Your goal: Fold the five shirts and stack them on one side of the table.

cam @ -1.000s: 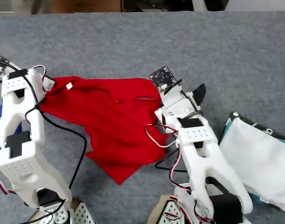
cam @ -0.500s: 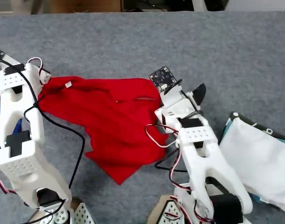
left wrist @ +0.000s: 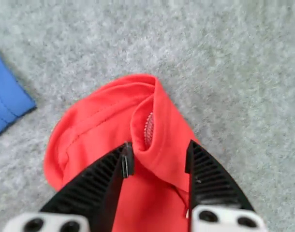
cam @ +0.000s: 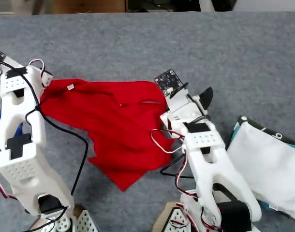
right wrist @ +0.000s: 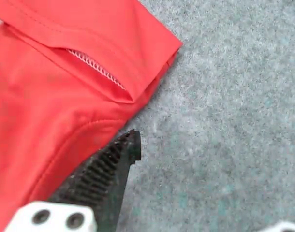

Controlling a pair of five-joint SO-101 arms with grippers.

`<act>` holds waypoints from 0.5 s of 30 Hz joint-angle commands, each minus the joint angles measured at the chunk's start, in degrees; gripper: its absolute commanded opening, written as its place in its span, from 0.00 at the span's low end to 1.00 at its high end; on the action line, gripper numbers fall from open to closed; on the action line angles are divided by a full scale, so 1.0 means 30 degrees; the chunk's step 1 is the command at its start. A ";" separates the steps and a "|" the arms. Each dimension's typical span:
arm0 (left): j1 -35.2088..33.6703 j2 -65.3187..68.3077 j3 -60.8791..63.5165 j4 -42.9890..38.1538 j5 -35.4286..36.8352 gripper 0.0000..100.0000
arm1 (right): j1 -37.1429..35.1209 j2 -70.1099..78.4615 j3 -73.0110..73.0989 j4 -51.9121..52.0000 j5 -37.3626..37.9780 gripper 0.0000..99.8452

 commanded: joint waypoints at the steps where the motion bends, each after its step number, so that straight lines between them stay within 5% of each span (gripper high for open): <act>1: -0.0147 0.0161 -0.0322 -0.0352 0.0117 0.18 | 0.0044 -0.0659 -0.0044 -0.0381 -0.0059 0.54; 15: -0.0293 0.0337 -0.1026 -0.0205 0.0117 0.08 | 0.0044 -0.0659 -0.0044 -0.0381 -0.0059 0.54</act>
